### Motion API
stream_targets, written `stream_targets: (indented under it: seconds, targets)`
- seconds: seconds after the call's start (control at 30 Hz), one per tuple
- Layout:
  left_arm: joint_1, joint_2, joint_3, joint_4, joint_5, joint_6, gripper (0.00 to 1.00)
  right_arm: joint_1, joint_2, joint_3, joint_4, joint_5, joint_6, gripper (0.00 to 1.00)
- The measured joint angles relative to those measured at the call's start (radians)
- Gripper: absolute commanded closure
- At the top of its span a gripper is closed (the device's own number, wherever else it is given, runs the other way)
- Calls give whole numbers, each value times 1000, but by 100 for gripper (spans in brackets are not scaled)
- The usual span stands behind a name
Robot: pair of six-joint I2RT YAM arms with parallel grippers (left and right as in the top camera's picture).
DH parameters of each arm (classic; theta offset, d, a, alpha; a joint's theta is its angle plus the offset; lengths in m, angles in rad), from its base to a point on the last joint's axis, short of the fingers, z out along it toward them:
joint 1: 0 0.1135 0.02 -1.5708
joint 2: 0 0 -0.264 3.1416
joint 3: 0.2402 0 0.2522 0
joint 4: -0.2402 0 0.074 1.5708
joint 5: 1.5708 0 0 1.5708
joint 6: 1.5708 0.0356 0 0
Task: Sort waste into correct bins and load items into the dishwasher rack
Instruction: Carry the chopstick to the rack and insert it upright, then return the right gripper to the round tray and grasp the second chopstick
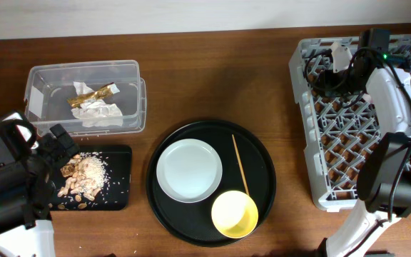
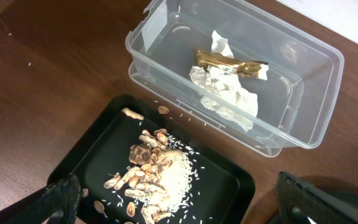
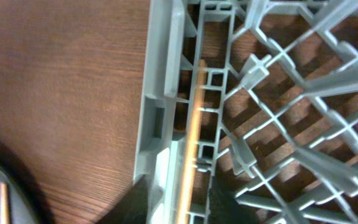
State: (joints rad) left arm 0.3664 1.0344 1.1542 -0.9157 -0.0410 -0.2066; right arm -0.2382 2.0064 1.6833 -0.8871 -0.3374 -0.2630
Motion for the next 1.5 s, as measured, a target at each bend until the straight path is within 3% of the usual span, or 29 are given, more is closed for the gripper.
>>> stream_targets:
  seconds: [0.23, 0.5, 0.7, 0.83, 0.97, 1.07, 1.2, 1.5]
  targets:
    - [0, 0, 0, 0, 0, 0, 1, 0, 0, 60, -138, -4, 30, 55]
    - [0, 0, 0, 0, 0, 0, 1, 13, -23, 283, -557, -209, 39, 56]
    - [0, 0, 0, 0, 0, 0, 1, 185, -26, 281, -641, -223, 39, 55]
    - [0, 0, 0, 0, 0, 0, 1, 350, -26, 222, -623, -134, 45, 47]
    - [0, 0, 0, -1, 0, 0, 1, 495, -25, 89, -487, -5, 132, 48]
    - [0, 0, 0, 0, 0, 0, 1, 557, -25, -27, -371, 74, 222, 49]
    - [0, 0, 0, -1, 0, 0, 1, 612, -25, -203, -199, 134, 333, 59]
    - [0, 0, 0, 0, 0, 0, 1, 670, -25, -372, -16, 162, 468, 64]
